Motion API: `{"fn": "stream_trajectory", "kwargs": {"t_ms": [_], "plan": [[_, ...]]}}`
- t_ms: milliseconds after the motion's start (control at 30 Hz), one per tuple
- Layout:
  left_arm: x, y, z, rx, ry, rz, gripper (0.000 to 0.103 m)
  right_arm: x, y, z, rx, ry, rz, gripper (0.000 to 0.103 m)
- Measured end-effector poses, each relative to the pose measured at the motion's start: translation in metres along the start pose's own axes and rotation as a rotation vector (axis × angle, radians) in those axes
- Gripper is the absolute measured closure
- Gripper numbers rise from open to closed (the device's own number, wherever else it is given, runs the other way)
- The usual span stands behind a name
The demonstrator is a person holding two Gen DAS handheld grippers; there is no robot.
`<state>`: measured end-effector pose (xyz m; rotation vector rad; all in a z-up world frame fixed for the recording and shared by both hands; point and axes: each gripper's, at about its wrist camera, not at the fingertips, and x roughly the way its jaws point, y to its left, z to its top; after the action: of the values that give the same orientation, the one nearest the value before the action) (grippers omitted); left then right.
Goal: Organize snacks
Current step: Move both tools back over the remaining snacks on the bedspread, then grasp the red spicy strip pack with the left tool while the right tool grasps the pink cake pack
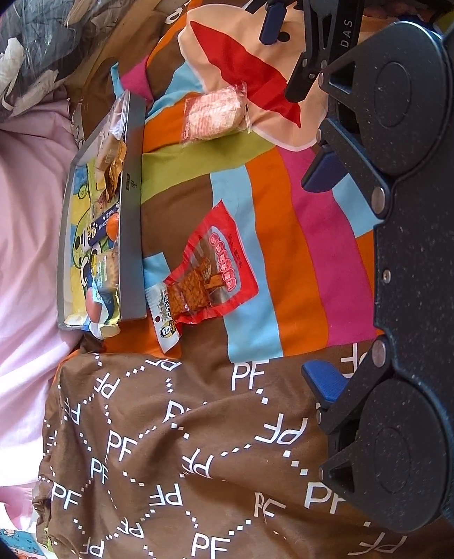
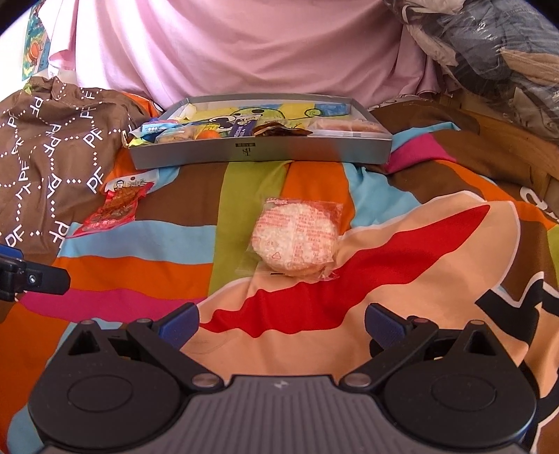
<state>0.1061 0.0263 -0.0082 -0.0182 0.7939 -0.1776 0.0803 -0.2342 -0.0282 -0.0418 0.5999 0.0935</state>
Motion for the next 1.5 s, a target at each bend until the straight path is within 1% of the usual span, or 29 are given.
{"fn": "stream_trajectory", "kwargs": {"t_ms": [167,400,667,767,933,1167,1367,1500], "plan": [[0.002,0.004,0.005,-0.027,-0.003,-0.029,0.001,0.003,-0.001,0.003,0.015,-0.007,0.004,0.000],[0.009,0.006,0.024,-0.049,-0.041,-0.012,0.001,0.016,-0.004,0.014,0.031,-0.005,-0.013,0.000],[0.032,0.006,0.054,-0.092,-0.057,-0.014,0.001,0.033,-0.006,0.030,0.053,-0.014,-0.015,0.000],[0.044,0.008,0.064,-0.118,-0.043,-0.015,0.001,0.040,-0.008,0.036,0.074,-0.024,-0.005,0.000],[0.068,0.015,0.079,-0.185,0.001,-0.027,0.001,0.053,-0.011,0.041,0.108,-0.030,-0.020,0.000],[0.097,0.025,0.096,-0.263,0.034,-0.003,0.001,0.071,-0.012,0.044,0.119,-0.029,-0.021,0.000],[0.117,0.027,0.110,-0.292,0.050,0.021,0.001,0.085,-0.015,0.049,0.147,-0.014,-0.018,0.000],[0.122,0.021,0.110,-0.267,0.051,0.050,0.001,0.091,-0.014,0.046,0.157,-0.004,-0.023,0.000]]}}
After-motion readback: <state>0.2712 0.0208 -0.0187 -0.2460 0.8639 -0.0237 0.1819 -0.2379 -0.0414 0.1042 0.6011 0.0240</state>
